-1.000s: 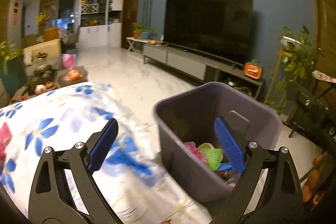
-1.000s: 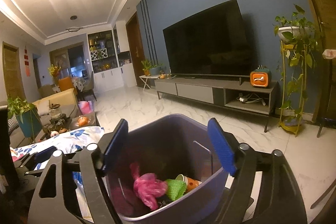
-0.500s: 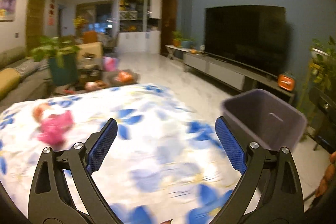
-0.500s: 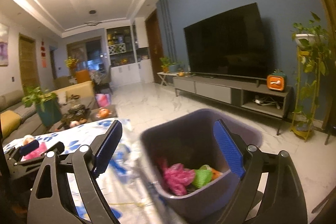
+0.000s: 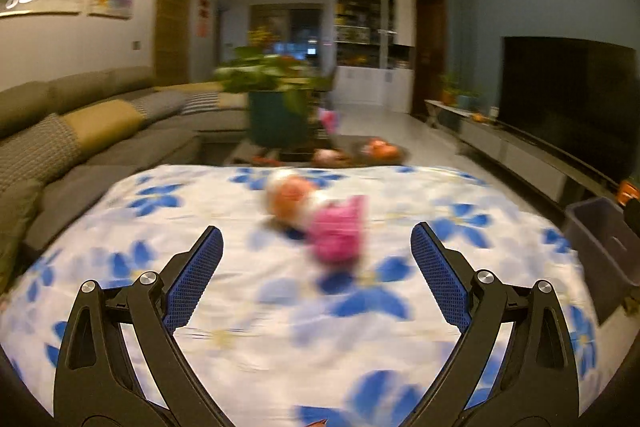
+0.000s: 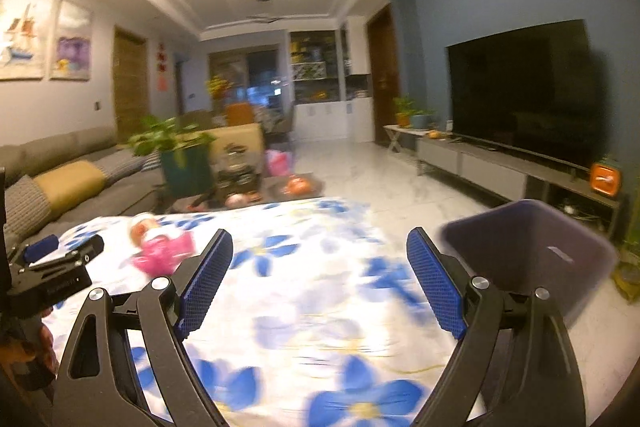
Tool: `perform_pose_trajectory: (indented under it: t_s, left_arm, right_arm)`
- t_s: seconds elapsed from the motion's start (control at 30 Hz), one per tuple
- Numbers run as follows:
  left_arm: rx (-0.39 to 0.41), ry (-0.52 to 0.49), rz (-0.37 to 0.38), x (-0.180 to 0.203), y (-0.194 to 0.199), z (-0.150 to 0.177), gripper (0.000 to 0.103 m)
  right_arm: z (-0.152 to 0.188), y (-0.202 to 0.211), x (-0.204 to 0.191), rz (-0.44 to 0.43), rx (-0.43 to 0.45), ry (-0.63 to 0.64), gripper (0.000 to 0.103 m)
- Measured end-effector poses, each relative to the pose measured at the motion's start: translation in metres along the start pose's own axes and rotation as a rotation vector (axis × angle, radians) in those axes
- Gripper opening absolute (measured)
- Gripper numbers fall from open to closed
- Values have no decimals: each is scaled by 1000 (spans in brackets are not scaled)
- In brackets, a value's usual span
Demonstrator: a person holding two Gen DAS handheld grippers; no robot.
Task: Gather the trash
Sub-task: 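Move both open tools back toward the small apple-print cup on the bed, then close the right tool on the pink bag tail while the left tool grasps the apple-print cup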
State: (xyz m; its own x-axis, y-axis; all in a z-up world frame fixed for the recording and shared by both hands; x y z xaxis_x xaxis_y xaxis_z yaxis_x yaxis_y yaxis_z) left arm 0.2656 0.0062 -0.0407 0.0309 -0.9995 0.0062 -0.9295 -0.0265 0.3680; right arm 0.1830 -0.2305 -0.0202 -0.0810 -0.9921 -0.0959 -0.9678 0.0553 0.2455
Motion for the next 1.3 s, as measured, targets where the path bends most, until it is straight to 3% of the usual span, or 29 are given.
perform_pose_trajectory:
  t_s: [0.2, 0.4, 0.8, 1.0, 1.1, 1.17, 1.3]
  left_arm:
    - [-15, 65, -113, -76, -10, 2, 93]
    - [-18, 120, -175, -123, -18, 2, 94]
    - [7, 155, -192, -138, -48, -25, 94]
    - [11, 123, -177, -129, -62, -30, 94]
    - [3, 122, -165, -125, -70, -30, 94]
    - [-7, 122, -152, -121, -75, -29, 94]
    - [-20, 121, -127, -117, -80, -28, 94]
  right_arm:
    - [8, -32, -67, -92, -47, 62, 86]
    - [18, -69, -128, -155, -88, 120, 86]
    - [32, -158, -181, -162, -225, 122, 86]
    - [54, -187, -189, -155, -325, 133, 70]
    - [63, -196, -192, -172, -384, 140, 59]
    - [68, -201, -191, -176, -418, 137, 41]
    - [70, -202, -189, -202, -440, 112, 29]
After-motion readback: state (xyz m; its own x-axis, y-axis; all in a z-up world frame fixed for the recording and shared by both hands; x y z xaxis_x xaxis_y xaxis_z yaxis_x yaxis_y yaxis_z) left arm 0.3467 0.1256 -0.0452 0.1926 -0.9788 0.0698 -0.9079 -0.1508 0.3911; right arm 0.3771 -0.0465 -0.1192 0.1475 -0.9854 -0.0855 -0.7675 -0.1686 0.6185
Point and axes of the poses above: each gripper's, at about its wrist camera, not at the fingertips, and y roughly against the way its jaws point, x to its right, z to its underside, the point moved 5 cm from there along -y, roughly the way its jaws point, and after that the axes turned 3 degrees about -z, right-handed, at the moved point
